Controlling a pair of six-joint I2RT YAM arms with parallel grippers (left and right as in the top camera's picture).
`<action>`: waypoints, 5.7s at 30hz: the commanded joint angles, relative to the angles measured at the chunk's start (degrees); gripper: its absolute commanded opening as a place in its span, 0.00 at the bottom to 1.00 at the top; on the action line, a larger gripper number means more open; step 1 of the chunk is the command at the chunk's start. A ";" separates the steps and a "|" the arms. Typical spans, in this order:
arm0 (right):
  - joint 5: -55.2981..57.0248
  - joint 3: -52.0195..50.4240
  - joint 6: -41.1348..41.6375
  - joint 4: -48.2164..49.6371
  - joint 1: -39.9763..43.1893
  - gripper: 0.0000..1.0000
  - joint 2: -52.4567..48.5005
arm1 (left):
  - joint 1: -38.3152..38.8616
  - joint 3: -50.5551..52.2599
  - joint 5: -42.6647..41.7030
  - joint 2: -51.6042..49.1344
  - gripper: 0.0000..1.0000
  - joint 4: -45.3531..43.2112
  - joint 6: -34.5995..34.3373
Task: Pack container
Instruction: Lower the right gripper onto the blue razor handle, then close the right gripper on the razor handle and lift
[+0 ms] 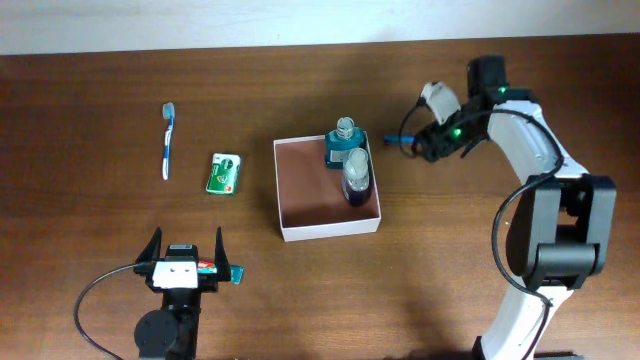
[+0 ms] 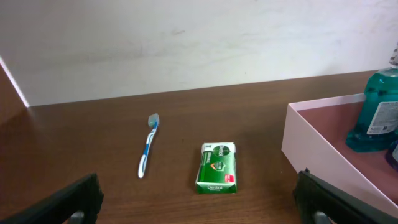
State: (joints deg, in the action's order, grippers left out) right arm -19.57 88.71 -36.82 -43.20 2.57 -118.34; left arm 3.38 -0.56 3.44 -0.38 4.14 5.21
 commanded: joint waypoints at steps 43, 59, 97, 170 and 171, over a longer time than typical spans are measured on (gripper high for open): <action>-4.92 -7.82 -12.46 16.59 -2.67 0.55 -1.14 | 0.22 0.02 0.48 -0.02 0.99 0.42 1.14; -3.74 -7.82 -12.44 18.53 -3.32 0.46 -4.20 | 0.22 0.02 0.48 -0.02 1.00 0.39 1.11; 2.29 -7.80 0.96 15.45 -3.32 0.33 -4.24 | 0.22 0.02 0.48 -0.02 0.99 0.39 1.11; 6.71 -6.08 19.28 7.17 -3.32 0.15 -4.22 | 0.22 0.02 0.46 -0.13 0.99 0.39 1.14; 5.70 -6.08 19.28 7.21 -3.30 0.15 -4.22 | 0.22 0.02 0.48 -0.13 0.99 0.39 1.11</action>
State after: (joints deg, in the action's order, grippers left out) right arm -11.44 83.46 -17.37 -36.12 -0.80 -121.25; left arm 3.38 -0.56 3.44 -0.38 4.14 5.21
